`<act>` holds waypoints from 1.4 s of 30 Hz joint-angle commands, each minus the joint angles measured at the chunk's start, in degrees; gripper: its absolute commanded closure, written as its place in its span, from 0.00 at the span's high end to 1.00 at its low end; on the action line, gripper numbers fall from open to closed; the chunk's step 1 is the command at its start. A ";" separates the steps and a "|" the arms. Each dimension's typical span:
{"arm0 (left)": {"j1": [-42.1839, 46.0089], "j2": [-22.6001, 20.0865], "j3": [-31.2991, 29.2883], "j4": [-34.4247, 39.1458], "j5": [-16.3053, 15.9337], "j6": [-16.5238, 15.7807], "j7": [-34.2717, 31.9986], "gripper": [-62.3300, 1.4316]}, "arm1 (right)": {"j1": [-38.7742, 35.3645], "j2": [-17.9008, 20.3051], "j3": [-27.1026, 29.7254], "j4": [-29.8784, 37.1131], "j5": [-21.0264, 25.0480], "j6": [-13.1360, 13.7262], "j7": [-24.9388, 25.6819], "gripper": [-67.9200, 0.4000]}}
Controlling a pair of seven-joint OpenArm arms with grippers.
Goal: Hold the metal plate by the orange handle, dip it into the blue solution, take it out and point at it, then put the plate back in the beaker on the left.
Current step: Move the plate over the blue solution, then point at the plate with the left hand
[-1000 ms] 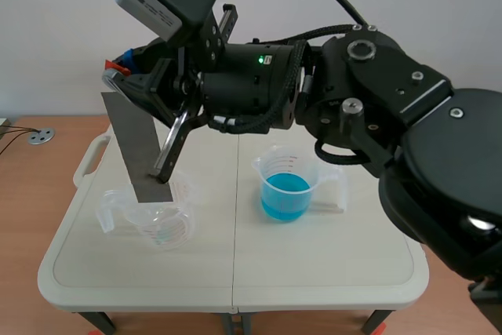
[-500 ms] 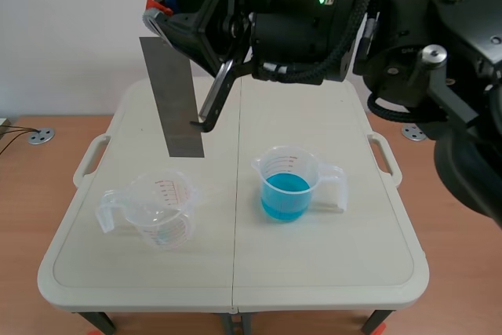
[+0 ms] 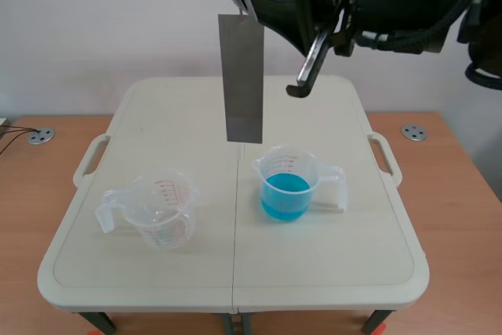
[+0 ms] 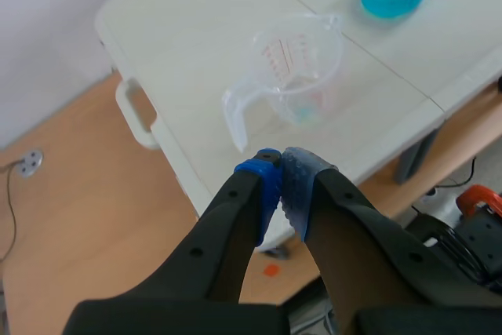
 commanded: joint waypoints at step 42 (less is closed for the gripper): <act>-56.13 -8.59 37.64 -15.08 -0.79 -1.36 20.17 0.07 | -4.24 4.83 12.20 1.01 3.69 2.14 2.58 0.02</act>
